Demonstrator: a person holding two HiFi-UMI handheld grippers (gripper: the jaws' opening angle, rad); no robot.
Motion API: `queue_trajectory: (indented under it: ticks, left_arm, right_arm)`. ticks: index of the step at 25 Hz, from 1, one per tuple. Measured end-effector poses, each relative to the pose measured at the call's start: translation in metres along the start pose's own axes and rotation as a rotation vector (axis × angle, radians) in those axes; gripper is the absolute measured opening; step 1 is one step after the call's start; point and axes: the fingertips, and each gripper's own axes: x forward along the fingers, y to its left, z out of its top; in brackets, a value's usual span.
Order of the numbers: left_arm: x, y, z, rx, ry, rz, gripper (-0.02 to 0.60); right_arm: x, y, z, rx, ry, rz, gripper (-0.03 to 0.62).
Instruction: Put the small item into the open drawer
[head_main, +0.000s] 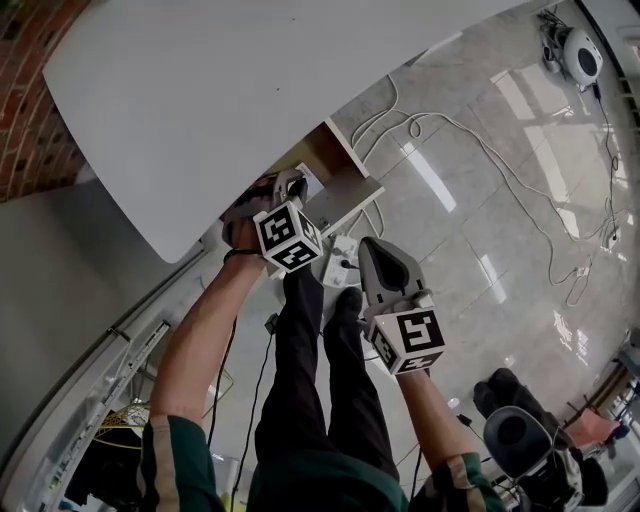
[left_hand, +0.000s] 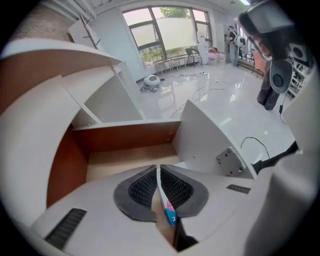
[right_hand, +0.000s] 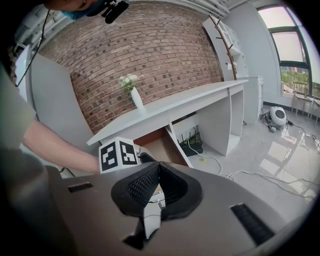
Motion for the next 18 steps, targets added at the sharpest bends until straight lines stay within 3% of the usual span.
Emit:
queue_trajectory:
  ticks: [4,18]
  left_arm:
    - [-0.033,-0.002,0.017,-0.031,-0.088,0.042,0.015]
    - [-0.160,-0.041,0.037,-0.367,-0.181,0.083,0.014]
  right_arm:
    - [-0.015,0.001,0.007,-0.028,-0.001,-0.001,0.025]
    - [-0.076,0.045,0.021,-0.148,0.024,0.066,0.025]
